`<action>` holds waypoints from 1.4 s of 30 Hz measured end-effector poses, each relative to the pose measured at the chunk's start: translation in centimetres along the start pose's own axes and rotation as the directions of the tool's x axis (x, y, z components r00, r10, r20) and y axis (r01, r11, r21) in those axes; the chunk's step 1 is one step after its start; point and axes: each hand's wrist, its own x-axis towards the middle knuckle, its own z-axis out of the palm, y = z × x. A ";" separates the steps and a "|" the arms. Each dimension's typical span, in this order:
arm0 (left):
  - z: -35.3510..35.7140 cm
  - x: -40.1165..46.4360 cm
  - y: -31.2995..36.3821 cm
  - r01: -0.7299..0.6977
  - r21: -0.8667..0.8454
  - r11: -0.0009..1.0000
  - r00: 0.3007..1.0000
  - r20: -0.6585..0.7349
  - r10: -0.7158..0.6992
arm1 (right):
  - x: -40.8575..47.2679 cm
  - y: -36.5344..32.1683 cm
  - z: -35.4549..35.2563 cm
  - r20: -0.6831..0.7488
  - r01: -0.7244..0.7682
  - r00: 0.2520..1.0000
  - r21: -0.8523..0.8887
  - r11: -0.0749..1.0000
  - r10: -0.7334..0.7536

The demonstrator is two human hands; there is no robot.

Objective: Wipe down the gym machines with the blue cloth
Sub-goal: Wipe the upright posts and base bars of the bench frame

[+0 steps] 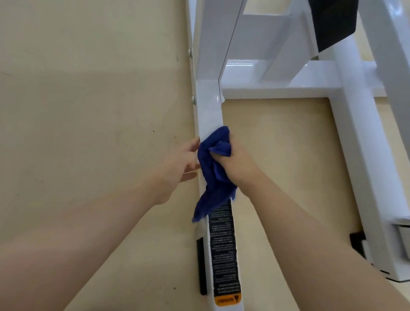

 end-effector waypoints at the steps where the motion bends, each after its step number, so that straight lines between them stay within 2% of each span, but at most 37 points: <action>1: 0.0 -0.3 -0.3 -0.019 -0.005 1.000 1.000 0.004 0.019 | -0.2 -0.1 0.4 -0.003 -0.018 1.000 0.046 0.999 0.018; 3: 0.0 -0.7 -0.7 -0.042 -0.014 0.999 0.998 0.047 0.042 | -1.5 0.9 0.6 0.043 0.000 0.999 0.097 0.995 -0.004; 9: 0.5 -1.2 0.1 -0.035 0.041 0.999 0.999 0.039 0.034 | -9.9 3.4 -0.4 0.221 -0.103 0.965 -0.183 0.978 0.143; 12: 0.3 -1.1 -0.2 -0.035 0.064 0.997 0.997 0.067 0.031 | -8.0 1.9 -0.2 0.159 -0.101 0.978 -0.186 0.977 0.132; 15: -0.2 -1.2 -0.6 -0.055 0.011 0.998 0.991 0.120 0.054 | -8.9 2.8 0.8 0.105 0.024 0.995 -0.188 0.982 -0.005; 20: 0.1 -1.7 -0.6 -0.098 -0.014 0.995 0.987 0.126 0.099 | -13.9 5.6 0.7 0.246 -0.028 0.963 -0.331 0.943 0.114; 22: 0.1 -1.8 -0.4 -0.091 -0.028 0.995 0.988 0.119 0.094 | -13.0 5.0 0.7 0.249 0.054 0.967 -0.428 0.902 0.060; 24: -0.3 -1.7 -0.6 -0.080 -0.044 0.996 0.985 0.152 0.086 | -11.0 4.1 1.1 0.230 0.203 0.969 -0.560 0.803 -0.086; 27: -1.3 -2.1 -1.0 -0.044 -0.038 0.998 0.988 0.146 0.050 | -9.3 2.9 2.0 0.299 0.379 0.925 -0.769 0.514 -0.235; 28: -1.6 -2.2 -1.0 -0.038 -0.035 0.999 0.991 0.127 0.042 | -9.5 3.0 2.2 0.405 0.470 0.882 -0.800 0.374 -0.242; 30: -2.1 -2.6 -1.0 -0.022 0.021 1.000 0.997 0.075 0.021 | -10.5 3.6 2.1 0.654 0.678 0.733 -0.724 0.130 -0.184; 32: -2.8 -2.8 -1.1 -0.032 0.047 0.998 0.999 0.028 0.030 | -10.4 3.3 1.4 0.792 0.795 0.603 -0.606 -0.002 -0.098; 33: -3.1 -2.8 -1.2 -0.037 0.031 0.999 0.999 0.009 0.037 | -9.5 2.9 1.1 0.816 0.817 0.571 -0.575 -0.036 -0.083; 34: -3.4 -2.9 -1.3 -0.039 -0.001 0.999 0.999 -0.008 0.039 | -8.2 2.4 1.0 0.811 0.811 0.576 -0.583 -0.051 -0.103; 37: -4.0 -3.1 -2.0 -0.034 -0.045 0.998 0.999 -0.036 0.033 | -6.1 1.2 2.0 0.715 0.710 0.688 -0.699 -0.089 -0.126; 39: -4.3 -3.2 -2.6 -0.029 -0.053 0.998 0.999 -0.035 0.028 | -7.5 1.9 2.7 0.731 0.725 0.680 -0.681 -0.100 -0.053; 40: -4.4 -3.3 -2.9 -0.020 -0.058 0.998 0.999 -0.042 0.018 | -9.1 2.6 2.9 0.784 0.782 0.621 -0.615 -0.101 0.028; 42: -4.5 -3.3 -3.1 0.000 -0.075 0.997 0.998 -0.068 -0.005 | -12.3 3.9 2.9 0.895 0.905 0.426 -0.424 -0.039 0.132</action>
